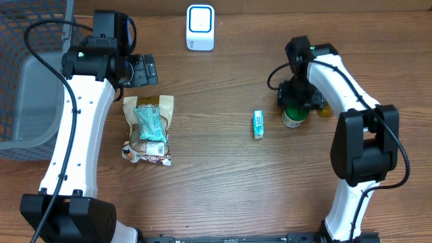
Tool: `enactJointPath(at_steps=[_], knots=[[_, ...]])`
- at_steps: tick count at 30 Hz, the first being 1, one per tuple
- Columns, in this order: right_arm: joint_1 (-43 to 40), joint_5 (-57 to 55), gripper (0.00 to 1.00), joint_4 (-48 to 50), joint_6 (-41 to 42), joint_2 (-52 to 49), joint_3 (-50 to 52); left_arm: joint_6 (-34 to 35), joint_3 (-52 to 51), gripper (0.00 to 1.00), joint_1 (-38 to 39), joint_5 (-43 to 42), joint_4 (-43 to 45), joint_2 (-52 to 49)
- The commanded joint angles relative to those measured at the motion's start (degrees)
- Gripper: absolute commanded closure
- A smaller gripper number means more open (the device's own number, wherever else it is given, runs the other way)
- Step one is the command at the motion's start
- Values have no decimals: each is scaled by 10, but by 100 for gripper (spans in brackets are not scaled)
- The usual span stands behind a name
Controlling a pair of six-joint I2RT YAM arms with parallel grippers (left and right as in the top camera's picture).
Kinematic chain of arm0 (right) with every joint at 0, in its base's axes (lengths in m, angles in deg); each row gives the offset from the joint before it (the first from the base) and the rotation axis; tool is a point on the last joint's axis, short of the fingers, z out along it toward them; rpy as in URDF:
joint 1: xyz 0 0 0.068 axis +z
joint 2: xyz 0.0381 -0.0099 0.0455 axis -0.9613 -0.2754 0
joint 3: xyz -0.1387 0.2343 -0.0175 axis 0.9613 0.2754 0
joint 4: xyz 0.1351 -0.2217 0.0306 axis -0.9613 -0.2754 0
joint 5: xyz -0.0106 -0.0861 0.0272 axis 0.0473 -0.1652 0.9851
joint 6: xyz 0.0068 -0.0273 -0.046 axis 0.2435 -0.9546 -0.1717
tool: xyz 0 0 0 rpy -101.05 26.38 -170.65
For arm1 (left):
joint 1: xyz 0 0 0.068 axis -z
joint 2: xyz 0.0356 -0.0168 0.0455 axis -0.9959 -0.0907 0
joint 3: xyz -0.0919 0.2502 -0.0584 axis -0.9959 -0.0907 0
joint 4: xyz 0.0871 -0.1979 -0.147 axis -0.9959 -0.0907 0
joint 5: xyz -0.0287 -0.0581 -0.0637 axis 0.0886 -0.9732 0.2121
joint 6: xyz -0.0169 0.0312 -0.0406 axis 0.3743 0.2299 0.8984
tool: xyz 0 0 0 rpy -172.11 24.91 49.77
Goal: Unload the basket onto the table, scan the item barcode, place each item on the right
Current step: 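Release the jar and lower the right gripper onto the Kleenex pack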
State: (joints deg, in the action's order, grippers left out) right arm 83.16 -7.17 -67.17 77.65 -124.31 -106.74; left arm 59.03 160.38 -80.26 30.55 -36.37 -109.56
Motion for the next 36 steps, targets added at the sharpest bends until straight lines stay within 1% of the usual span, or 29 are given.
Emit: enactJointPath(at_steps=[1, 4, 6, 9, 11, 13, 17, 22, 23, 27, 36], knots=[[3, -20, 17, -9, -4, 9, -82, -11, 11, 0, 4, 5, 2, 2], [9, 21, 17, -33, -4, 9, -140, -11, 11, 1, 4, 5, 2, 2], [15, 76, 19, -43, -4, 9, -165, -11, 11, 0, 4, 5, 2, 2], [24, 162, 25, -45, -4, 9, -169, -11, 11, 0, 4, 5, 2, 2], [30, 190, 30, -47, -4, 9, -163, -11, 11, 0, 4, 5, 2, 2], [37, 192, 33, -53, -3, 9, -158, -11, 11, 0, 4, 5, 2, 2], [53, 192, 33, -69, -1, 9, -140, -11, 11, 0, 4, 5, 2, 2], [67, 192, 32, -88, 3, 9, -103, -11, 11, 1, 4, 5, 2, 2], [70, 191, 29, -87, 3, 9, -92, -11, 11, 1, 4, 5, 2, 2], [81, 190, 27, -61, 4, 9, -39, -11, 11, 0, 4, 5, 2, 2], [120, 189, 25, 43, 7, 9, 60, -11, 11, 0, 4, 5, 2, 2]])
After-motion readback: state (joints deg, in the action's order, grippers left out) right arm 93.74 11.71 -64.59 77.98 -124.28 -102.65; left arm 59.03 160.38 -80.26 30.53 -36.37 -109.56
